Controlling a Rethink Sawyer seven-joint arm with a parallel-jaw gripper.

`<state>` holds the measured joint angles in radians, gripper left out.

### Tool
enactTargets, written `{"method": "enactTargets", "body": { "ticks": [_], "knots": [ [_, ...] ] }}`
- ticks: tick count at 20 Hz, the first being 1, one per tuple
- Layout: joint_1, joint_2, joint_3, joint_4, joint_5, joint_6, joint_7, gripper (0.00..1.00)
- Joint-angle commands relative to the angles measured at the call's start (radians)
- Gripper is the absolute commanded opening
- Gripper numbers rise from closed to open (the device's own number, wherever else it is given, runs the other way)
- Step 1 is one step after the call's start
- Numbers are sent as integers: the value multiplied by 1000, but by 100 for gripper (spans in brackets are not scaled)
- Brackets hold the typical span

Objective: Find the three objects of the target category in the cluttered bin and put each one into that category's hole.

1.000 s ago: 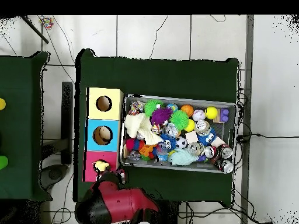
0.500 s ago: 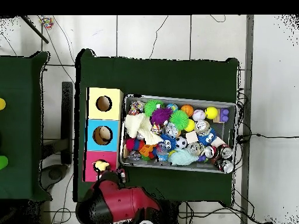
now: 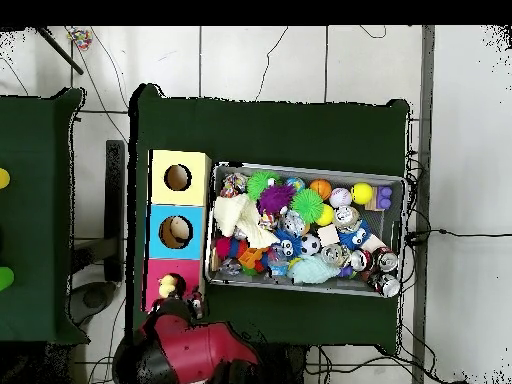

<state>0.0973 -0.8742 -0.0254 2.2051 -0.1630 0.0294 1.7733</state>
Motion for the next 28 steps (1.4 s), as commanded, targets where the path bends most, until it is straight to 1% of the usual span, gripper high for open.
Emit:
{"method": "enactTargets", "body": {
  "ticks": [1, 3, 7, 10, 14, 20, 21, 22, 23, 26, 27, 28],
  "knots": [
    [60, 10, 72, -6, 68, 74, 188, 100],
    [48, 9, 86, 17, 61, 56, 186, 100],
    [34, 18, 94, 13, 48, 52, 166, 100],
    [14, 13, 101, 3, 40, 71, 147, 100],
    [-42, 5, 134, 2, 21, 92, 112, 100],
    [-143, 83, 174, -54, -38, 62, 48, 100],
    [-158, 109, 171, -70, -53, 51, 35, 100],
    [-172, 153, 168, -89, -68, 35, 25, 100],
    [-182, 215, 156, -114, -84, 9, 20, 100],
    [-169, 459, 79, -223, -113, -128, 45, 100],
    [-161, 520, 58, -253, -111, -164, 61, 100],
    [-156, 562, 44, -276, -108, -189, 75, 100]
  ]
}}
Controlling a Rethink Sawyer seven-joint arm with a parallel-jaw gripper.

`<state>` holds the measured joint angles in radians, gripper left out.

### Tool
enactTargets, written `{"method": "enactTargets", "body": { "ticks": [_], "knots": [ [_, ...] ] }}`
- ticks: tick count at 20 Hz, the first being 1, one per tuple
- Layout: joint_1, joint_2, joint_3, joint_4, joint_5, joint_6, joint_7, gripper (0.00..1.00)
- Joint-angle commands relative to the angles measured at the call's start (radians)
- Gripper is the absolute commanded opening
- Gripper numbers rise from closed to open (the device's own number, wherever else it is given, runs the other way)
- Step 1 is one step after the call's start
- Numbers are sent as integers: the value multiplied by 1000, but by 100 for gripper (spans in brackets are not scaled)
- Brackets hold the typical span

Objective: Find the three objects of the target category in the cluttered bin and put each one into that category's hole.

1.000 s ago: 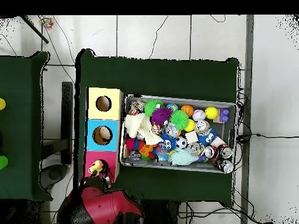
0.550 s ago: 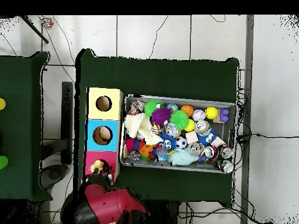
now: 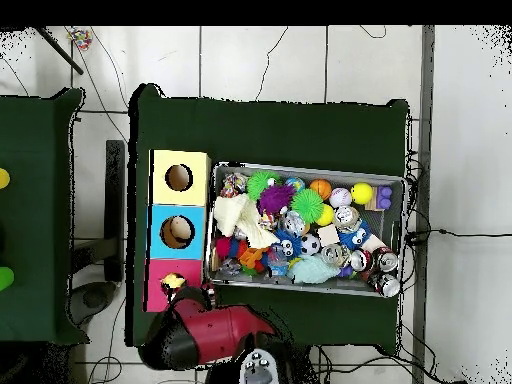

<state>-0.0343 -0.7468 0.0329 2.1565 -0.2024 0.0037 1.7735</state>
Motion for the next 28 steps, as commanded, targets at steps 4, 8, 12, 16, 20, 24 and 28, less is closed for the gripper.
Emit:
{"method": "enactTargets", "body": {
  "ticks": [4, 8, 12, 16, 20, 24, 28],
  "knots": [
    [-35, 505, -18, -259, -55, -196, 102, 100],
    [-54, 472, -2, -228, -65, -215, 119, 100],
    [-90, 350, 33, -152, -89, -155, 116, 100],
    [-141, 185, 114, -67, -90, -67, 114, 100],
    [-138, -55, 196, 16, -2, 98, 129, 100],
    [-101, -196, 202, 31, 78, 218, 147, 100],
    [-32, -256, 150, -5, 108, 293, 152, 100]
  ]
}}
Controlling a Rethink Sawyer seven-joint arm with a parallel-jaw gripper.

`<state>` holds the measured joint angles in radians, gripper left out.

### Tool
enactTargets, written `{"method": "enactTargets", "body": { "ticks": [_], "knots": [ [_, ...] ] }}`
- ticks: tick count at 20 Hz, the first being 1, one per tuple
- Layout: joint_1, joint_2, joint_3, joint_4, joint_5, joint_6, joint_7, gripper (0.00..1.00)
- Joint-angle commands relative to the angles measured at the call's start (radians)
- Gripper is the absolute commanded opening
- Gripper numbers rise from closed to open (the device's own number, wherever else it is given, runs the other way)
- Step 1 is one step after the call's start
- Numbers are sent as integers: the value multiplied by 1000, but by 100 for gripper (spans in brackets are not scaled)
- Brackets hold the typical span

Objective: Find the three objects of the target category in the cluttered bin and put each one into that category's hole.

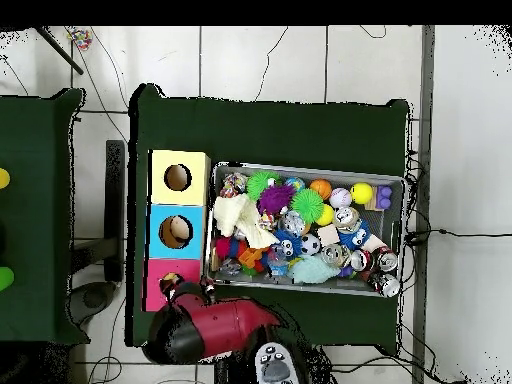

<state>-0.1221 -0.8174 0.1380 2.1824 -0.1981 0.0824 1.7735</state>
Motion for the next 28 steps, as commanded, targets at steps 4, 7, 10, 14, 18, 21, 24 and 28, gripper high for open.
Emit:
{"method": "enactTargets", "body": {
  "ticks": [4, 7, 10, 14, 18, 21, 24, 28],
  "knots": [
    [110, -226, 1, -74, 120, 290, 163, 100],
    [114, -244, 2, -88, 127, 326, 151, 100],
    [69, -258, 47, -71, 150, 327, 113, 100],
    [-36, -273, 152, -36, 201, 347, 28, 100],
    [-166, -292, 283, -4, 261, 384, -56, 100],
    [-212, -296, 303, -18, 255, 444, -84, 100],
    [-246, -312, 290, -35, 232, 486, -90, 100],
    [-247, -348, 236, -70, 176, 546, -64, 100]
  ]
}}
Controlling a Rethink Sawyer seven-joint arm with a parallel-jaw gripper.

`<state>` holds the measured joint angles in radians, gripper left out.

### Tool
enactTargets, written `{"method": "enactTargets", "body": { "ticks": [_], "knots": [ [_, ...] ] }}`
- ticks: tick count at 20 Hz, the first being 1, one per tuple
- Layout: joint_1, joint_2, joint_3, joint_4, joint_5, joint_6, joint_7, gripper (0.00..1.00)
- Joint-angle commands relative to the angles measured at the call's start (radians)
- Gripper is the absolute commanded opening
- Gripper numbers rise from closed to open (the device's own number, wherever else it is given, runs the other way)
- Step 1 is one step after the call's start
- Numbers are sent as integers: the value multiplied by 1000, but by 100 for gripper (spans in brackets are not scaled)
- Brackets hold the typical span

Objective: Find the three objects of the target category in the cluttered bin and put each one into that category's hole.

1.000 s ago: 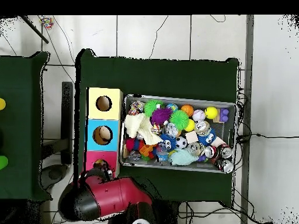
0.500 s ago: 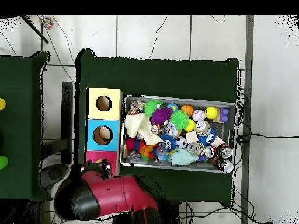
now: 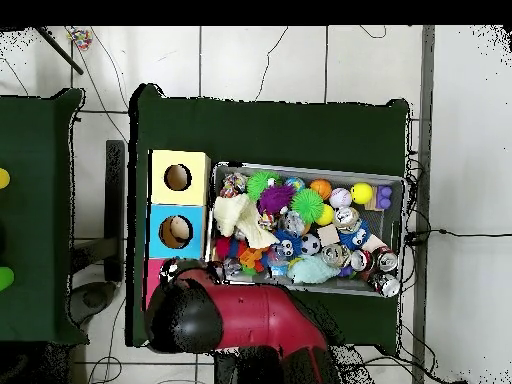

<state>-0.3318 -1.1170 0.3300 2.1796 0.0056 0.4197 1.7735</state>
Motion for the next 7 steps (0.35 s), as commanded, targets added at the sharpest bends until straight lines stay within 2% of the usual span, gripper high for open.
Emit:
{"method": "enactTargets", "body": {
  "ticks": [1, 4, 7],
  "knots": [
    [-38, -43, 37, -80, -41, 214, -61, 100],
    [-27, -34, 3, -111, -85, 233, -25, 100],
    [-24, -40, -6, -108, -95, 236, 0, 100]
  ]
}}
